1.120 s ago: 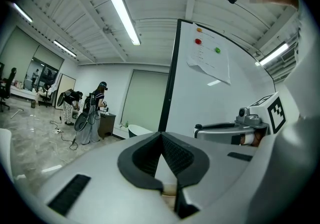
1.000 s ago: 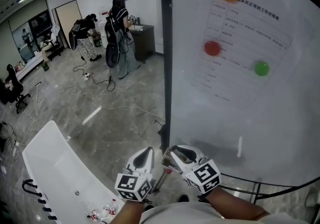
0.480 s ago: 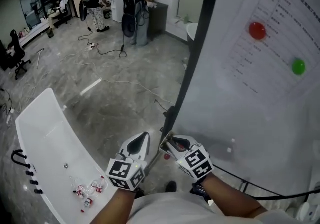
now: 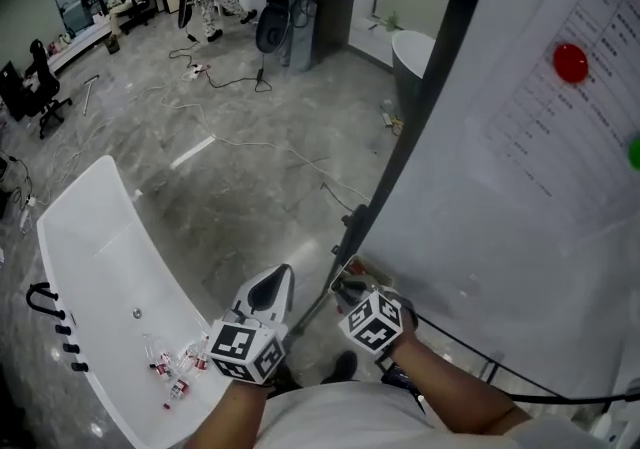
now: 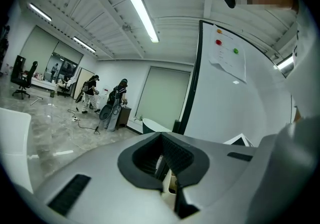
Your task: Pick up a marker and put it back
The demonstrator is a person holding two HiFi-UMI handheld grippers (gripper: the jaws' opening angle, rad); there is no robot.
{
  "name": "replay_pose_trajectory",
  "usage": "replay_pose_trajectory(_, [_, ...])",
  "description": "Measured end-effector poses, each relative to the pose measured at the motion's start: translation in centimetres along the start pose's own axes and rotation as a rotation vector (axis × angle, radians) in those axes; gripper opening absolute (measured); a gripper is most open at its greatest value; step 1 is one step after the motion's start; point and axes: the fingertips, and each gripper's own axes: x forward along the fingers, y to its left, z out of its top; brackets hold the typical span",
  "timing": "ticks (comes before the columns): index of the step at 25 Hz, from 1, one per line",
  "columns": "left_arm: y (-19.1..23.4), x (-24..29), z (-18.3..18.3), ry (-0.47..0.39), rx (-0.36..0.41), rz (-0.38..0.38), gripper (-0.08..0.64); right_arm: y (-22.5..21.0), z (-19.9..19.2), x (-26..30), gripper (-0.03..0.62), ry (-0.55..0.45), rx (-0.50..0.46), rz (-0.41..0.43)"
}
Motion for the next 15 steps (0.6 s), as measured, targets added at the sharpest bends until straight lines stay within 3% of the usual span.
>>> replay_pose_trajectory(7, [0.8,0.1,-0.5,0.017,-0.007,0.016,0.005,0.8,-0.4,2.3,0.072,0.035,-0.033,0.013])
replay_pose_trajectory(15, [0.6,0.7,-0.5,0.021,-0.005,-0.001,0.004,0.1,0.3,1.0,0.121,-0.039,0.034,0.006])
